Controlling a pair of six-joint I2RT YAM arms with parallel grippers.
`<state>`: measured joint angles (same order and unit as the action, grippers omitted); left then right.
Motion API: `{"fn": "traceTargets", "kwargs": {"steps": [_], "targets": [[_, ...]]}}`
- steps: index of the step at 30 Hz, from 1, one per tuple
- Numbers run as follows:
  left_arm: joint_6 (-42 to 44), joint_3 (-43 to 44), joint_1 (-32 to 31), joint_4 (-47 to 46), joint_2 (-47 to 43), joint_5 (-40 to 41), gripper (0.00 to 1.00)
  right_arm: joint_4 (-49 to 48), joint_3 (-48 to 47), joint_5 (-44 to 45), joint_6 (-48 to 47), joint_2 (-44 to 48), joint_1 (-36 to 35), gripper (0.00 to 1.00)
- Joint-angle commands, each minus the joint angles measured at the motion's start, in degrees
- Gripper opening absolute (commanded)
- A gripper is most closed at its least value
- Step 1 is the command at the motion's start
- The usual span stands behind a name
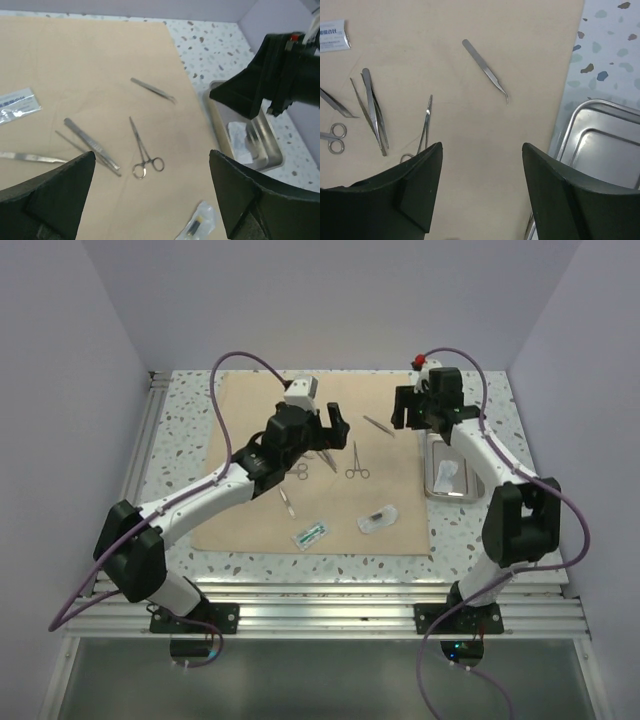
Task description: Prepare the surgical pack
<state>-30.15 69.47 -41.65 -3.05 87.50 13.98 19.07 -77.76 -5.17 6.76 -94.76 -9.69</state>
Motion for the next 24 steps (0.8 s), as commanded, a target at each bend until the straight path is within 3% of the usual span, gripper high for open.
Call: {"fn": "traceTargets", "kwargs": {"steps": [1, 11, 18, 24], "targets": [[3.7, -5.1, 0.6, 2.7, -3.3, 4.5, 1.0, -0.4, -6.2, -4.8, -8.9, -6.0, -0.9, 0.69], [1.8, -22.6, 5.5, -4.2, -9.0, 2.8, 1.0, 4.6, -20.0, -2.1, -17.0, -23.7, -2.7, 0.63], [1.1, -25.4, 9.9, -5.7, -9.8, -5.4, 1.0, 8.2, -26.7, 0.7, -18.0, -30.0, -2.7, 0.57], [1.8, -25.3, 10.6, -7.3, -8.9, -6.0, 1.0, 10.1, -29.6, 1.0, -18.7, -33.9, -2.7, 0.54]]}}
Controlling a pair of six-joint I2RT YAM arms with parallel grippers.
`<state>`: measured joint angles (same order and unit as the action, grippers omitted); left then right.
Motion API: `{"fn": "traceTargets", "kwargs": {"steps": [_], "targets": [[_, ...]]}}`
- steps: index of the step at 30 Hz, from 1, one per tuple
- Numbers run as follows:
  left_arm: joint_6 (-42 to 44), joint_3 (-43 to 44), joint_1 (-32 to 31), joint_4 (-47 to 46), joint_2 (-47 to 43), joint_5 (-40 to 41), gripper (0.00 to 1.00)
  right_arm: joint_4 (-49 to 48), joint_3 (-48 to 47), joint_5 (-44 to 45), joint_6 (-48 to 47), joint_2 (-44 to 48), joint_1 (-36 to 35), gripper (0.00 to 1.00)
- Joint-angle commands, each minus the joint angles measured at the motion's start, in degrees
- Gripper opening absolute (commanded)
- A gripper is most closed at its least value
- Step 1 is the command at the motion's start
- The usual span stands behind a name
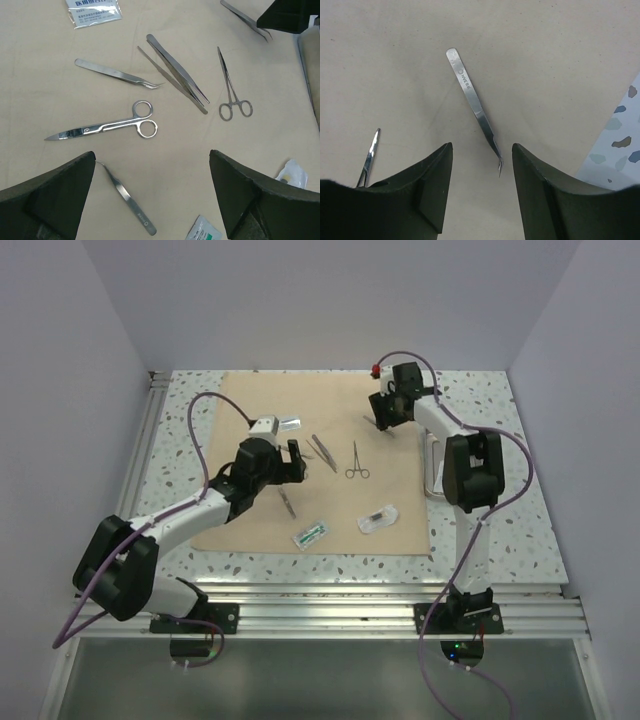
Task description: Prepare the surgical pack
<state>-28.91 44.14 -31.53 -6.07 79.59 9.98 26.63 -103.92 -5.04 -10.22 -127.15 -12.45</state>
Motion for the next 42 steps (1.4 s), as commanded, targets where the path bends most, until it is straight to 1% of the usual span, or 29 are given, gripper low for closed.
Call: {"fn": "traceTargets", "kwargs": {"steps": [1, 7, 10, 12, 15, 18, 19, 23, 27, 30, 34, 36, 40, 42], "targets": [[0.5, 0.1, 0.5, -4.3, -1.1, -2.1, 1.0, 2.6, -3.9, 0.9, -1.8, -2.0, 0.0, 0.54], [0.8, -2.6, 0.6, -7.6, -3.0, -1.4, 0.99, 4.6, -7.5, 2.2, -2.3, -5.8, -0.3, 0.54], [0.8, -4.9, 0.6, -9.8, -3.9, 0.0, 0.98, 5.4, -9.5, 4.0, -2.5, -7.9, -0.7, 0.52], [0.5, -5.6, 0.7, -9.8, -4.4, 0.7, 0.98, 6.4, -11.0, 4.6, -2.4, -9.2, -1.0, 0.42], [0.3, -6.9, 0.6, -10.5, -6.2, 1.6, 0.98, 6.2, -11.0, 4.9, -2.1, -9.6, -1.2, 0.32], [0.3, -8.7, 0.6, -11.6, -7.8, 2.2, 0.97, 5.1, -9.1, 4.4, -1.5, -9.0, -1.2, 0.27], [0.3, -9.1, 0.6, -11.8, -8.0, 2.4, 0.97, 4.7, -8.6, 4.3, -1.4, -8.3, -1.2, 0.22], [0.2, -10.3, 0.6, -12.5, -8.2, 2.5, 0.97, 1.9, -4.8, 3.8, -0.8, -5.3, -1.2, 0.18], [0.2, -10.6, 0.6, -12.8, -8.2, 2.7, 0.96, 1.4, -3.4, 1.8, 0.4, -2.1, -1.1, 0.14], [0.3, -10.9, 0.7, -13.4, -8.6, 2.7, 0.96, 0.4, -1.1, 1.7, 1.3, 1.8, -1.1, 0.13], [0.3, -11.7, 0.6, -14.0, -9.4, 2.8, 0.96, -0.6, 2.9, 4.9, 3.1, 8.0, -1.1, 0.12], [0.2, -11.9, 0.6, -14.2, -9.6, 2.6, 0.96, -1.2, 6.4, 6.6, 4.4, 10.6, -1.0, 0.11], [0.0, -12.2, 0.6, -14.2, -10.2, 2.3, 0.96, -3.1, 14.1, 8.5, 7.6, 20.0, 0.4, 0.11], [-0.1, -12.5, 0.6, -14.4, -10.7, 1.8, 0.96, -3.2, 18.3, 10.7, 9.8, 22.8, 1.3, 0.11]]}}
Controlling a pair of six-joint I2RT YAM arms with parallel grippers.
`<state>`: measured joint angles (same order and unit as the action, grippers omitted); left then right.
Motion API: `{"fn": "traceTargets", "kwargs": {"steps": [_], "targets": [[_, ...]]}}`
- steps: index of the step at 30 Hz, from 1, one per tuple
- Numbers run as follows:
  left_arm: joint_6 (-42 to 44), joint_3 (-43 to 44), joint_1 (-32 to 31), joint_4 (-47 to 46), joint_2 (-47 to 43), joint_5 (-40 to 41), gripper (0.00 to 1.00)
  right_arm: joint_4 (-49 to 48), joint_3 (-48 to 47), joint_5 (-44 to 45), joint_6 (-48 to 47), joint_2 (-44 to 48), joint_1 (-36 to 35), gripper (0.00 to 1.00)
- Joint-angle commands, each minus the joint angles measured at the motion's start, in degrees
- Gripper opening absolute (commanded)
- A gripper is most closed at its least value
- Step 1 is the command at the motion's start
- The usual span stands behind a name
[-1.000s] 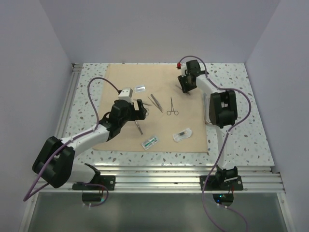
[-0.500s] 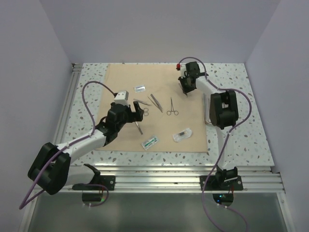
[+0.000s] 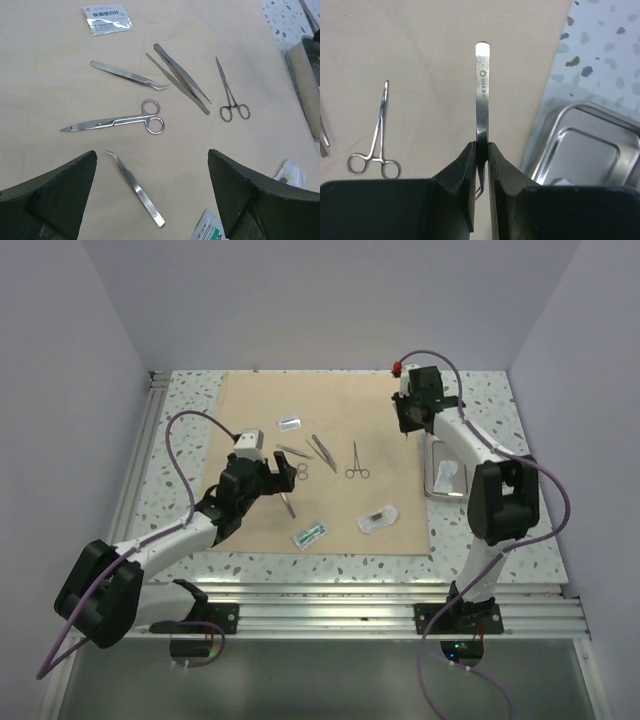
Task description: Prepare the surgical pack
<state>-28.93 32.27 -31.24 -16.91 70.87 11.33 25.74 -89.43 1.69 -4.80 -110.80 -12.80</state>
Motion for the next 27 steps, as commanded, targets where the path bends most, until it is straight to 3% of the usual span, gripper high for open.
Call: {"fn": "traceTargets", "kwargs": {"steps": [1, 8, 17, 19, 27], "targets": [[-0.3, -0.8, 0.3, -3.7, -2.1, 0.3, 0.96, -1.9, 5.0, 4.8, 4.4, 7.6, 2.0, 0.11], [-0.5, -2.0, 0.3, -4.9, -2.0, -1.2, 0.95, -3.2, 17.4, 6.5, 11.2, 18.4, 7.4, 0.11], [-0.6, -2.1, 0.3, -5.1, -2.4, -1.2, 0.95, -6.3, 21.2, -1.9, 11.2, 21.3, 9.5, 0.12], [-0.4, -2.1, 0.3, -5.0, -2.6, -1.1, 0.95, -7.1, 20.1, -4.8, 10.4, 19.0, 8.1, 0.12], [0.0, -2.3, 0.3, -4.7, -2.8, 0.3, 0.95, -0.5, 4.9, -2.4, 8.6, 1.9, 0.4, 0.13]]}}
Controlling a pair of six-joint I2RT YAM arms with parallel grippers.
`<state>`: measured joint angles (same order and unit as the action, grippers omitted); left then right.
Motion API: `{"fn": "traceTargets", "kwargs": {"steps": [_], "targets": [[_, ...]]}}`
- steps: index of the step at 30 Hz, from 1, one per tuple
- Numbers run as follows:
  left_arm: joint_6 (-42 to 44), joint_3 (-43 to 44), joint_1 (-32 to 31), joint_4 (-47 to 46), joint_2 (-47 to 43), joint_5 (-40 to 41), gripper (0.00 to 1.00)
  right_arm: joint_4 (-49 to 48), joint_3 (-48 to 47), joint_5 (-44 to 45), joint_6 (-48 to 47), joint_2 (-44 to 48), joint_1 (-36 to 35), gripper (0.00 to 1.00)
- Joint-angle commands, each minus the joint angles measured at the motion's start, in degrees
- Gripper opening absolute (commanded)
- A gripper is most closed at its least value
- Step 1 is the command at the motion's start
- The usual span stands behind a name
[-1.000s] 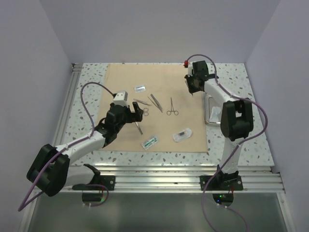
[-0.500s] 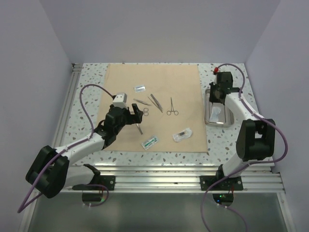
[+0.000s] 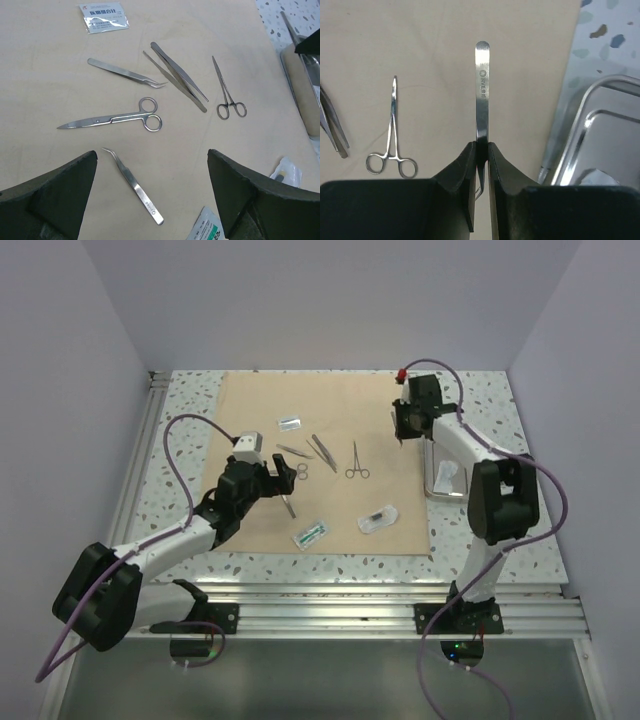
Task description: Prepare the surgical pack
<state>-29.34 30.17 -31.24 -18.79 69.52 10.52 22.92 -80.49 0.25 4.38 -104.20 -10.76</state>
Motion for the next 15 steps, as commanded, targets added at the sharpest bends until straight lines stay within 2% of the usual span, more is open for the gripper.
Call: {"fn": "traceTargets", "kwargs": {"steps": [1, 5, 7, 8, 10, 11, 12, 15], "targets": [[0.5, -0.1, 0.3, -2.8, -1.4, 1.2, 0.95, 2.7, -4.9, -0.7, -0.5, -6.0, -2.0, 0.14], [0.6, -0.1, 0.4, -2.7, -1.4, 1.6, 0.95, 3.6, -7.7, 1.4, 0.0, -11.4, -3.8, 0.18], [0.6, -0.2, 0.3, -2.7, -1.5, 1.6, 0.95, 3.7, -7.5, 1.6, 0.3, -11.5, -4.3, 0.26], [0.6, -0.2, 0.3, -2.7, -1.4, 1.6, 0.95, 3.5, -6.4, 1.9, 0.3, -10.5, -4.8, 0.39], [0.6, -0.1, 0.3, -2.7, -1.5, 1.5, 0.95, 2.8, -2.8, 2.1, 0.4, -8.1, -5.4, 0.53], [0.5, -0.1, 0.3, -2.7, -1.4, 1.3, 0.95, 1.7, -1.0, 2.1, 0.5, -4.8, -6.3, 0.7], [0.5, 0.0, 0.3, -2.7, -1.5, 1.3, 0.95, 1.3, 0.8, 2.6, 0.8, -3.0, -6.8, 0.76], [1.2, 0.0, 0.2, -2.8, -1.7, 0.3, 0.95, -0.2, 9.5, 5.7, 3.7, 5.9, -9.4, 0.83]]}}
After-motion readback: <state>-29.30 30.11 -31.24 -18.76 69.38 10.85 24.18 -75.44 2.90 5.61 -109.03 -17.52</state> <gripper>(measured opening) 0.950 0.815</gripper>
